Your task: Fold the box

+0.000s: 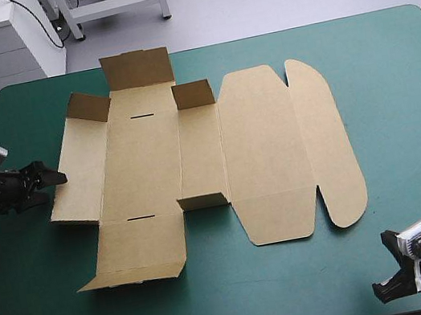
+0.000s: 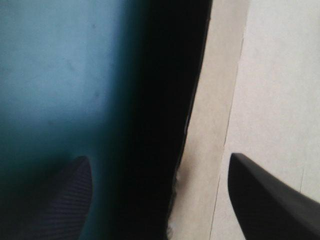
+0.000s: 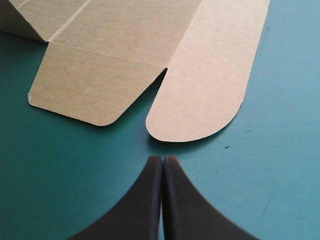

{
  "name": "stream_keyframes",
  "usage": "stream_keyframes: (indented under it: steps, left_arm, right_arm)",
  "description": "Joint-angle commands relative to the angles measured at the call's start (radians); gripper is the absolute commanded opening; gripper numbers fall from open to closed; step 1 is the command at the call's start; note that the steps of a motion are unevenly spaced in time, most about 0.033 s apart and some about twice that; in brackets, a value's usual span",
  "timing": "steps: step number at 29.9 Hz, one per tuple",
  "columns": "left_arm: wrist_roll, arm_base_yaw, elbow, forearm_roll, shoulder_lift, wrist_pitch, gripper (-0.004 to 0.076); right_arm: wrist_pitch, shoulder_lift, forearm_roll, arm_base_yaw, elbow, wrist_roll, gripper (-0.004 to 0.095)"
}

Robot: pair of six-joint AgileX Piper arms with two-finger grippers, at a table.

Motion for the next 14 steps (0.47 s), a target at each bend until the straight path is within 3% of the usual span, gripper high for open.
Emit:
stream_keyframes:
  steps: [1,10,14]
  left_arm:
    - [-0.015,-0.031,-0.030,-0.052,-0.046,0.095,0.0543]
    - [-0.053,-0.168,-0.030,-0.001,-0.046,0.095,0.0514]
    - [-0.069,-0.189,-0.030,-0.011,-0.046,0.095,0.0428]
  right_arm:
    - [-0.057,0.012,0.017,0.002,-0.021,0.002,-0.0020]
    - [-0.056,0.012,0.017,0.002,-0.021,0.000,-0.0020]
    - [-0.056,0.012,0.017,0.002,-0.021,0.000,-0.0020]
